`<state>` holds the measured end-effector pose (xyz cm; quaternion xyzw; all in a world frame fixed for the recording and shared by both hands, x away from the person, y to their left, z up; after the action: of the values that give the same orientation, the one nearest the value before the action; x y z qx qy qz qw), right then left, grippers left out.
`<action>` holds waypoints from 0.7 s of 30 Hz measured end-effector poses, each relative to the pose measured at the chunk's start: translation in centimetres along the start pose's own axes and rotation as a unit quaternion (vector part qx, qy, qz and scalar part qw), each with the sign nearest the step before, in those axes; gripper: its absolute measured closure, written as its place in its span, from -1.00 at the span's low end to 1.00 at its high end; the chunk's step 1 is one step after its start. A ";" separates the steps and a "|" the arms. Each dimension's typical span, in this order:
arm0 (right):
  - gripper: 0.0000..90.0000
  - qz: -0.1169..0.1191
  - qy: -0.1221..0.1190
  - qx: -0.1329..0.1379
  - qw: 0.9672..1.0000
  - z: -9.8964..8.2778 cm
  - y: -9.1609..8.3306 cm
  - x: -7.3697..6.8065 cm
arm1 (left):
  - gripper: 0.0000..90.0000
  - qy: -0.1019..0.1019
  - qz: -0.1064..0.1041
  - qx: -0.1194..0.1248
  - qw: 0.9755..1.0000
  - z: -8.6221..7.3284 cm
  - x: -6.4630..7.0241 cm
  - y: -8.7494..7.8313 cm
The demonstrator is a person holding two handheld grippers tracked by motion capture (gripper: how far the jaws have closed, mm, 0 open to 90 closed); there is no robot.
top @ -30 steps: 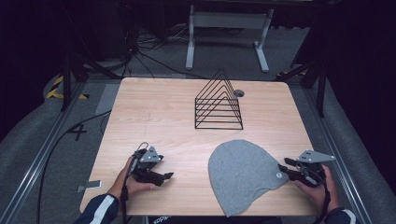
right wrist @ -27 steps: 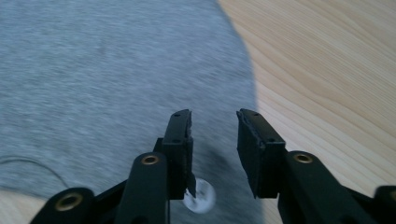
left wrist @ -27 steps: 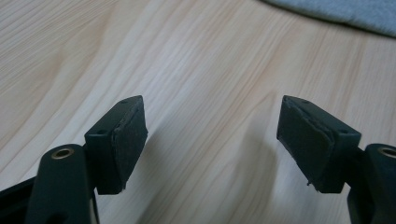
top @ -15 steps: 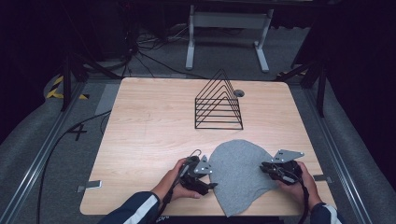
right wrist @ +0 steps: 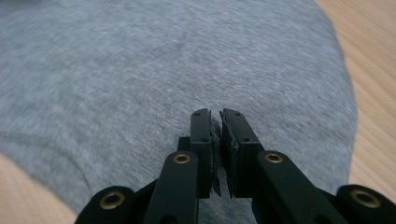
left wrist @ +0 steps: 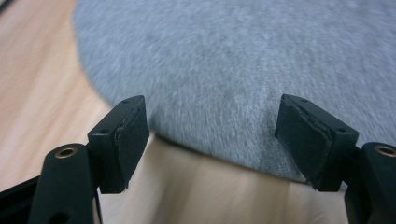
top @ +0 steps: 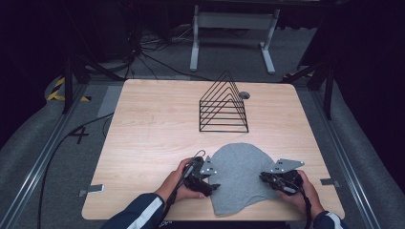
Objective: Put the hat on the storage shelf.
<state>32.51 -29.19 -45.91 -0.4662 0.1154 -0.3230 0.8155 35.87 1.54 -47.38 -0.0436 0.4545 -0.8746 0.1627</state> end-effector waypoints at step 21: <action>0.28 0.015 0.042 0.031 0.999 3.3 -0.1 1.3 | -0.49 -0.087 0.028 -0.025 0.996 -4.0 -5.4 -2.7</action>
<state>35.12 -27.79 -43.92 -0.4247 0.1464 -0.3338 0.8287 39.43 7.85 -47.19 -0.1106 0.4618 -0.8508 0.2249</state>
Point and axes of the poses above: each handheld gripper's, and its own axes: y roughly forward along the jaws, z roughly out of its top, x roughly to its right, the point moved 1 cm from there along y, roughly forward along the jaws, and after that the axes turned 7 degrees about -x, right-handed, at the moved point
